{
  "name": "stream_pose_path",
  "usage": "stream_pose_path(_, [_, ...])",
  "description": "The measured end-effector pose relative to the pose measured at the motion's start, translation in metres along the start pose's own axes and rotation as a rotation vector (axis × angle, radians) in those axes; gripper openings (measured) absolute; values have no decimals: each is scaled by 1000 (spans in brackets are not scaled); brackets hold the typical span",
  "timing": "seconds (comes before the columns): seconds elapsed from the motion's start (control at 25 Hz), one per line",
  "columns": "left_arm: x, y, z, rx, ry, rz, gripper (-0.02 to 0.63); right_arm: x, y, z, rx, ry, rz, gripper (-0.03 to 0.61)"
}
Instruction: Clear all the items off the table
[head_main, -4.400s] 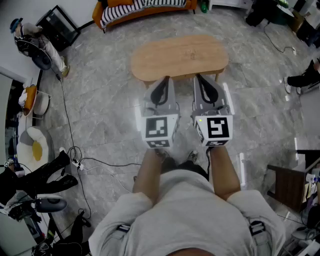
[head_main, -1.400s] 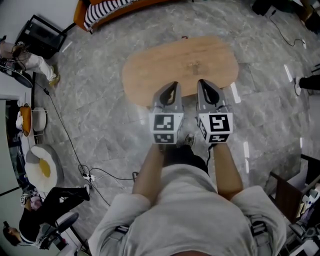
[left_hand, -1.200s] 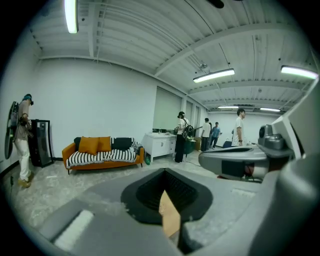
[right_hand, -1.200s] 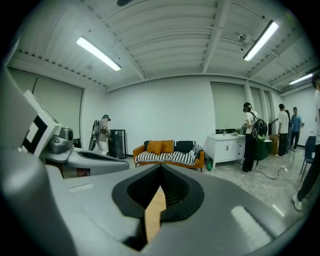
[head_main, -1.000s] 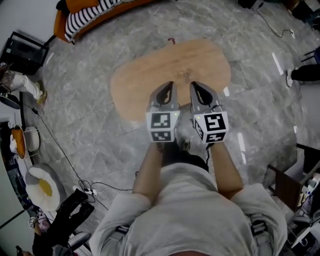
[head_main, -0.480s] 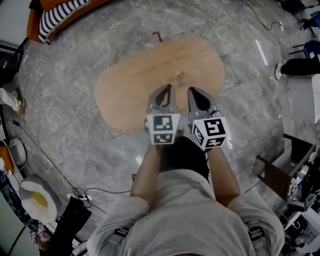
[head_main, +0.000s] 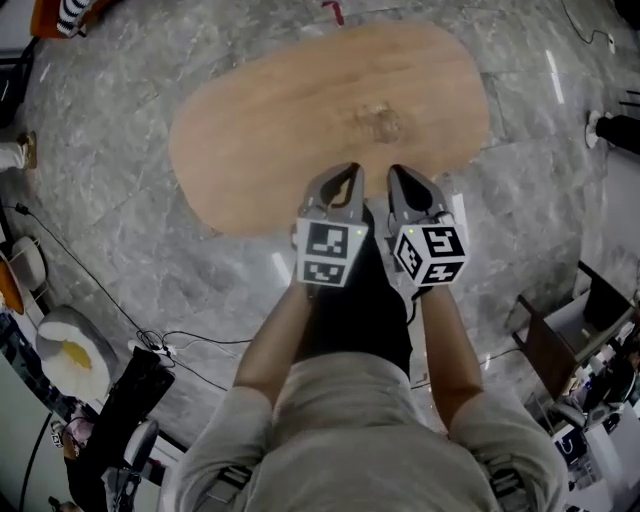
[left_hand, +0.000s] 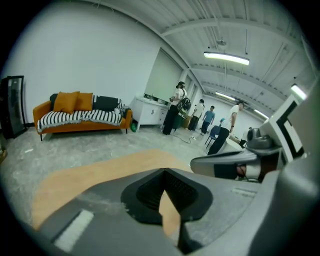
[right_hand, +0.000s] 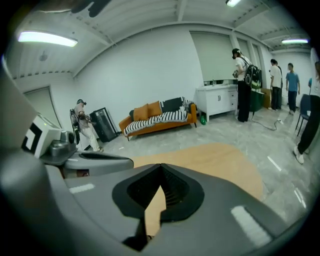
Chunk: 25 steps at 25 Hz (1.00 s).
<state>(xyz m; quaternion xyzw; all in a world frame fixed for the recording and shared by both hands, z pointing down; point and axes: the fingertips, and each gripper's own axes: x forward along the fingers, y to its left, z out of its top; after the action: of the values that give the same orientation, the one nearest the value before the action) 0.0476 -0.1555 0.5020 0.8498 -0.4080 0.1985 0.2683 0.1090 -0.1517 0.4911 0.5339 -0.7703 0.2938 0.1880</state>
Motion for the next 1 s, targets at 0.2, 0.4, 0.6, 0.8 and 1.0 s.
stream_pose_path(0.2, [47, 1, -44, -24, 65, -6, 20, 35, -36, -45, 14, 75, 19, 6])
stream_pose_path(0.4, [80, 18, -69, -46, 99, 20, 20, 71, -58, -66, -51, 127, 38, 6])
stream_pose_path(0.6, [107, 22, -84, -51, 129, 26, 20, 89, -74, -83, -86, 187, 67, 6])
stream_pose_path(0.8, [129, 36, -103, -62, 157, 44, 20, 113, -79, -94, -263, 275, 82, 6])
stream_pose_path(1.0, [135, 46, -124, -116, 187, 73, 21, 130, -84, -117, -562, 444, 71, 6])
